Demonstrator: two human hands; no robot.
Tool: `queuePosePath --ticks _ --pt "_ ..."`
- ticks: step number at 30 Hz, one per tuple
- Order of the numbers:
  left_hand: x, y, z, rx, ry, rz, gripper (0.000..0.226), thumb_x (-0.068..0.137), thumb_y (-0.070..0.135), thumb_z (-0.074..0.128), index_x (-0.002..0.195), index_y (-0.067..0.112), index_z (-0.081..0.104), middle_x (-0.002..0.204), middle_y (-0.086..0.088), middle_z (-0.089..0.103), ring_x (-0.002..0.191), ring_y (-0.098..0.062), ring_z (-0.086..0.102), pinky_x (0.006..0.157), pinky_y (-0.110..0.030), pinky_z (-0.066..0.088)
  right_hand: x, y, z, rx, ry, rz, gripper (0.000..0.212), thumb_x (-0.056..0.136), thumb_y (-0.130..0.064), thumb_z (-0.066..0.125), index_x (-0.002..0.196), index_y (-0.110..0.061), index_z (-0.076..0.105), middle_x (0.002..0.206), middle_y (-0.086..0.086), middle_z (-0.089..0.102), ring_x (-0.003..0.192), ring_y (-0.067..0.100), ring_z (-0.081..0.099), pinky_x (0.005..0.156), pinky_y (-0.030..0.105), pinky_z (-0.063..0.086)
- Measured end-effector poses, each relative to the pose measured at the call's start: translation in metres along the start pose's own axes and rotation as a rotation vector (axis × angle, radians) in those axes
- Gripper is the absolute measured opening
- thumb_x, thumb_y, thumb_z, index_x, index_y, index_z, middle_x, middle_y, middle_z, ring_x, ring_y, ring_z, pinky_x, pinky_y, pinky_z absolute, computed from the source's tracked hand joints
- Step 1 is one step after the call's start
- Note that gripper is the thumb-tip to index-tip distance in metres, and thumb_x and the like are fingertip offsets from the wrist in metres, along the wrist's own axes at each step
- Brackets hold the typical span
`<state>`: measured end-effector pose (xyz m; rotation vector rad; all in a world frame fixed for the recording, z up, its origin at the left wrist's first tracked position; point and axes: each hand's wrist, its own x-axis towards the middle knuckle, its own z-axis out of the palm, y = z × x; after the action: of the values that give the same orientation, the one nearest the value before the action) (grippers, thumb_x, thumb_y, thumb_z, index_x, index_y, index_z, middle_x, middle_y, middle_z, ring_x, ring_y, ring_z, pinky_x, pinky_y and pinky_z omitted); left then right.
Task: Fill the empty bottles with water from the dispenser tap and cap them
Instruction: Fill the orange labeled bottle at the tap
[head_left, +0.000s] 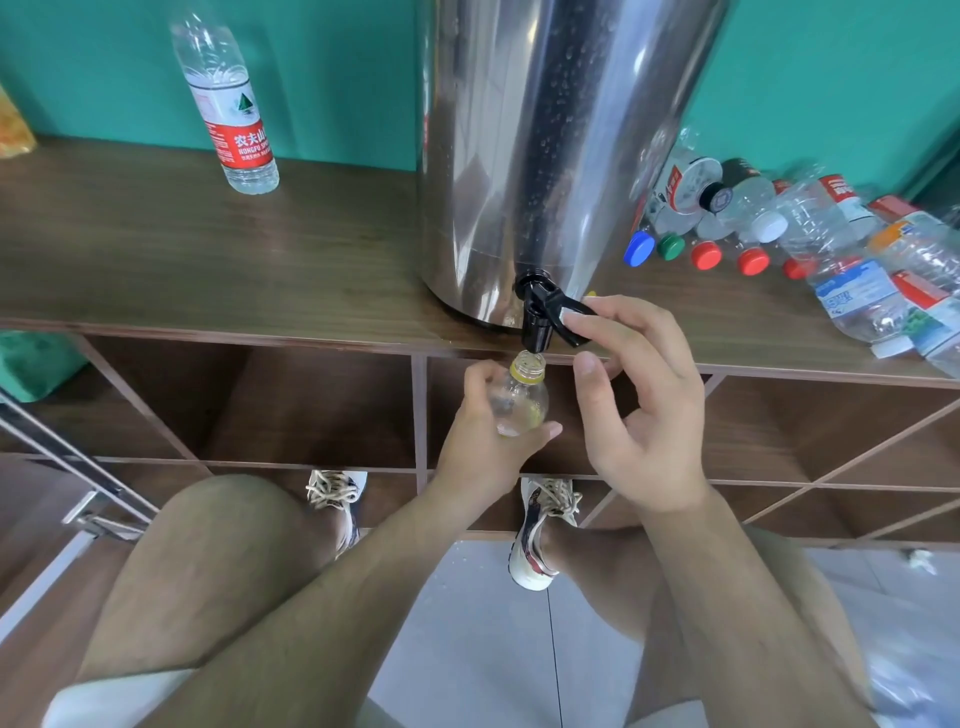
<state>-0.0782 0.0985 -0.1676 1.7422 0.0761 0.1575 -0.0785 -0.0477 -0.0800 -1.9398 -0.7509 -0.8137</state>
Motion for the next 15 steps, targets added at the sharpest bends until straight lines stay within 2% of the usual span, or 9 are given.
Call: queuePosePath --ticks 7,12,15 --pt "-0.0011 -0.0035 -0.0012 0.016 0.001 -0.023 0.072 0.074 0.039 0.09 0.119 0.044 0.035 0.119 0.008 0.066 0.109 -0.013 0.066 0.096 -0.049 0.054 -0.0001 -0.0003 0.0034 0.028 0.009 0.018 0.027 0.101 -0.011 0.058 0.123 -0.002 0.072 0.126 0.015 0.06 0.114 0.033 0.062 0.072 0.041 0.057" --pt "-0.0003 -0.0034 -0.0009 0.026 0.003 -0.024 0.073 0.074 0.038 0.09 0.12 0.043 0.034 0.121 0.007 0.064 0.11 -0.013 0.065 0.097 -0.047 0.054 0.0011 -0.0011 0.0031 0.029 0.0 0.023 0.027 0.099 -0.001 0.058 0.122 -0.003 0.072 0.125 0.017 0.06 0.116 0.03 0.062 0.079 0.026 0.054" --pt "0.0004 -0.0019 -0.0007 0.024 0.011 -0.016 0.072 0.076 0.034 0.09 0.121 0.041 0.034 0.121 0.007 0.064 0.11 -0.011 0.065 0.097 -0.043 0.055 0.0012 -0.0022 0.0027 0.036 0.0 0.018 0.028 0.098 0.002 0.058 0.122 -0.003 0.071 0.126 0.016 0.059 0.116 0.026 0.061 0.08 0.023 0.052"
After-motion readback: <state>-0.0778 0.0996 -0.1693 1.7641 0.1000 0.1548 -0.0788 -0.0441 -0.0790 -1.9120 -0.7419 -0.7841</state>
